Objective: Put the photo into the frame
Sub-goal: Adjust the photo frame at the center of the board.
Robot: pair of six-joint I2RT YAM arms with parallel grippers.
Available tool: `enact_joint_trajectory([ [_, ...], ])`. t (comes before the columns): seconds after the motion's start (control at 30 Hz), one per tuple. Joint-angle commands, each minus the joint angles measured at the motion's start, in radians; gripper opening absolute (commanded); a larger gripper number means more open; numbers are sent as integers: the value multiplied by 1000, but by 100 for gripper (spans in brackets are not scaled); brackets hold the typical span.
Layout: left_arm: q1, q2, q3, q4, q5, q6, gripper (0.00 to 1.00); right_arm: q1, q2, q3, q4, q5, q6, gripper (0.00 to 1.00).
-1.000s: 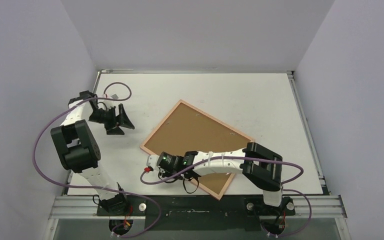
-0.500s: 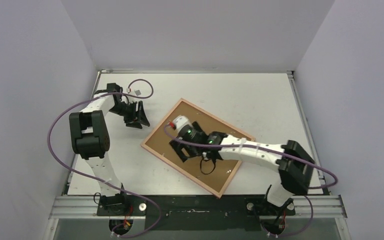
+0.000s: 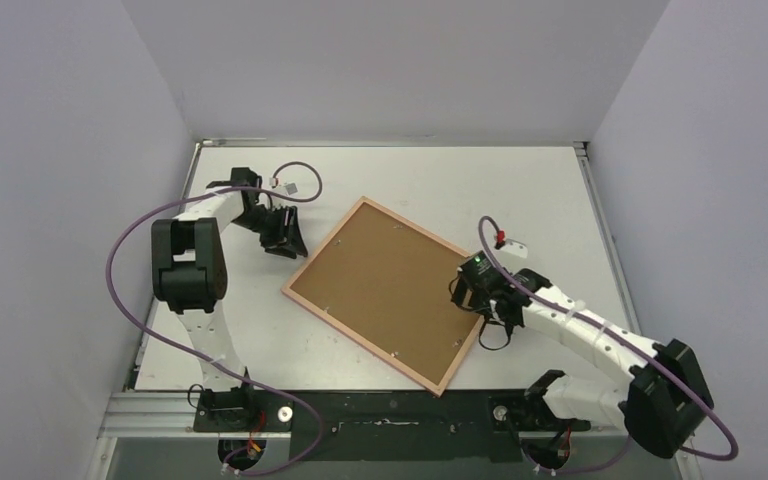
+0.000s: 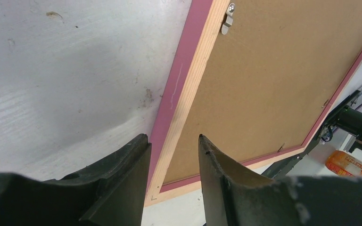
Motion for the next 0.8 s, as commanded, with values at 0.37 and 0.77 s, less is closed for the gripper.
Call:
enact_joint_trajectory([
  [0.37, -53, 34, -3, 71, -62, -23, 25, -311, -92, -261, 457, -356, -33, 90],
  [0.77, -71, -86, -179, 104, -93, -17, 13, -380, 156, -26, 588, -451, -182, 90],
])
